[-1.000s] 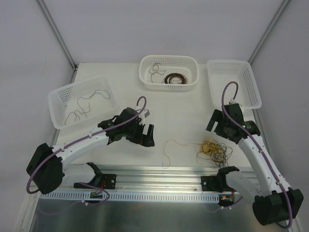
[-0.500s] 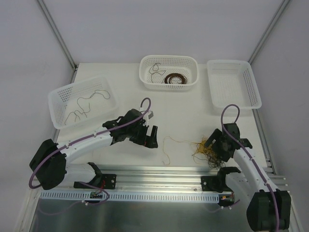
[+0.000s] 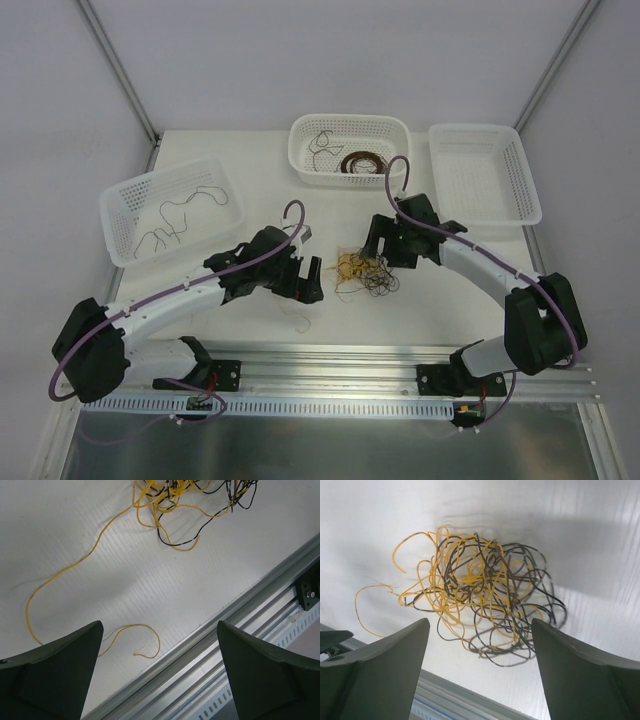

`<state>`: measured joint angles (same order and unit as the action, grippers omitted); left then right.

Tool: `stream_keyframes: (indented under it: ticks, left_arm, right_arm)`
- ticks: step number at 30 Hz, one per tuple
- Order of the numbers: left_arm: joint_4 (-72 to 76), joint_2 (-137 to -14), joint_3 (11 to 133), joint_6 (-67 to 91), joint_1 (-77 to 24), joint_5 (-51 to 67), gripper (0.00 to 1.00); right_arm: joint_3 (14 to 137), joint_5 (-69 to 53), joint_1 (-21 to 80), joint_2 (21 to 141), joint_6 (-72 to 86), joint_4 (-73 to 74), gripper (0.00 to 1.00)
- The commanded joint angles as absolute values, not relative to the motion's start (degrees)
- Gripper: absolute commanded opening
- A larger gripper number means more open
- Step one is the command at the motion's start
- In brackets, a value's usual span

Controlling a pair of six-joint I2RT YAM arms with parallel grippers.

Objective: Untangle the cables

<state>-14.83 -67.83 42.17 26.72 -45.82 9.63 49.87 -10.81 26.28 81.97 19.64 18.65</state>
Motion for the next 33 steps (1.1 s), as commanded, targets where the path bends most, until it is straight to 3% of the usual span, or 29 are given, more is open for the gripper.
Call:
stream_keyframes:
  ticks: [1,7,10,14,20,29,33]
  left_arm:
    - [-13.4,-66.5,42.4,23.1,-46.5,6.6,0.99]
    - [-13.4,-72.1,46.5,14.3,-46.5,2.7,0.98]
    - [-13.4,-76.5,49.6,8.9,-46.5,0.3,0.92]
    - [-13.0,-83.3,54.8,3.3,-46.0,-4.7,0.78]
    - [-12.8,-93.0,58.8,2.3,-43.9,1.9,0.48]
    - [-11.9,-96.1,58.6,0.5,-42.4,6.1,0.44]
    - [-11.7,-97.5,59.1,0.5,-41.9,8.1,0.32]
  right_arm:
    - [57.0,-10.1,26.4,79.9,13.7,23.3,0.88]
    - [58.7,-10.1,26.1,75.3,11.3,27.9,0.88]
    - [57.5,-12.3,26.1,74.4,12.7,26.5,0.88]
    - [53.5,-13.5,26.2,73.0,15.3,22.6,0.88]
    - [50.1,-14.9,26.5,72.9,17.2,18.5,0.88]
    - [49.1,-16.8,27.4,77.4,18.4,13.1,0.87]
    - [49.6,-17.2,28.6,80.8,19.2,11.4,0.87]
